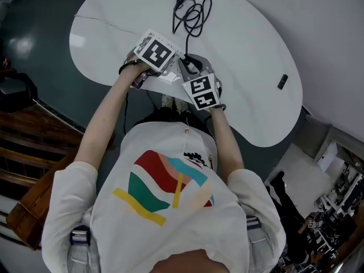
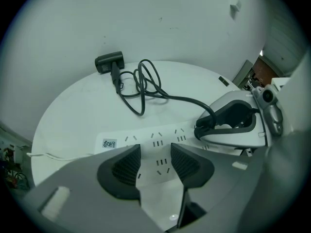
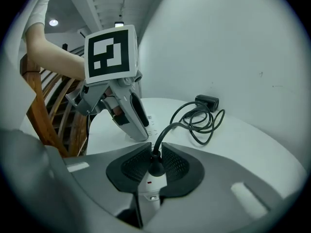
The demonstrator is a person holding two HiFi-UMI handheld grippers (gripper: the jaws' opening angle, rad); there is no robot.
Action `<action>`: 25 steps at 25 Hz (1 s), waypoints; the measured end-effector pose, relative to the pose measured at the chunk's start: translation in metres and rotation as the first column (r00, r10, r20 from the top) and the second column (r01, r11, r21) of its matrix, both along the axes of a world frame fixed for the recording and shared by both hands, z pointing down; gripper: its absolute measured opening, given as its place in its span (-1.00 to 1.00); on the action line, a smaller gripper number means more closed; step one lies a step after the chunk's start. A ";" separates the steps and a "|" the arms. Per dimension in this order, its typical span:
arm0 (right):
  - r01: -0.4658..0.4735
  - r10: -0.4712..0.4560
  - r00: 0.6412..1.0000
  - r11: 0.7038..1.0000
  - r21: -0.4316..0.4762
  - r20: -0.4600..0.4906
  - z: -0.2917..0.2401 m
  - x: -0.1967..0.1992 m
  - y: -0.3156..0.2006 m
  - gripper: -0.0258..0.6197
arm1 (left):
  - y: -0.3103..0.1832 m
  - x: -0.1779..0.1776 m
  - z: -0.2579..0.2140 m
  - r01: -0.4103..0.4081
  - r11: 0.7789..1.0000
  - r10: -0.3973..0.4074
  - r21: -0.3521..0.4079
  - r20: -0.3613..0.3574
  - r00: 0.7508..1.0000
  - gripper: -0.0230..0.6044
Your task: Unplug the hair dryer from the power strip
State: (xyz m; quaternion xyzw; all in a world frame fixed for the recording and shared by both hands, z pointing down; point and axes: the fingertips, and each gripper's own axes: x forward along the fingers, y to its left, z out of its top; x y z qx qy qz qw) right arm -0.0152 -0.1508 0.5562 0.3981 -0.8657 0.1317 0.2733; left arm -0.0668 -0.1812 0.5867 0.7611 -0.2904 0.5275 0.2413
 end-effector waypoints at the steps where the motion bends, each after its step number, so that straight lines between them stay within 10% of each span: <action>1: -0.005 0.005 1.000 1.000 0.003 0.016 -0.001 0.000 -0.001 -0.68 | -0.001 0.000 0.000 0.001 1.000 -0.001 0.002 0.001 1.000 -0.31; 18: -0.134 0.165 0.940 0.983 -0.121 0.300 -0.014 0.018 -0.017 -0.73 | -0.005 0.006 -0.001 0.020 1.000 -0.020 -0.019 0.001 1.000 -0.31; 25: -0.112 0.128 0.961 0.991 -0.079 0.245 -0.019 0.017 -0.016 -0.76 | -0.004 0.007 -0.001 -0.002 0.999 0.002 -0.034 0.010 1.000 -0.31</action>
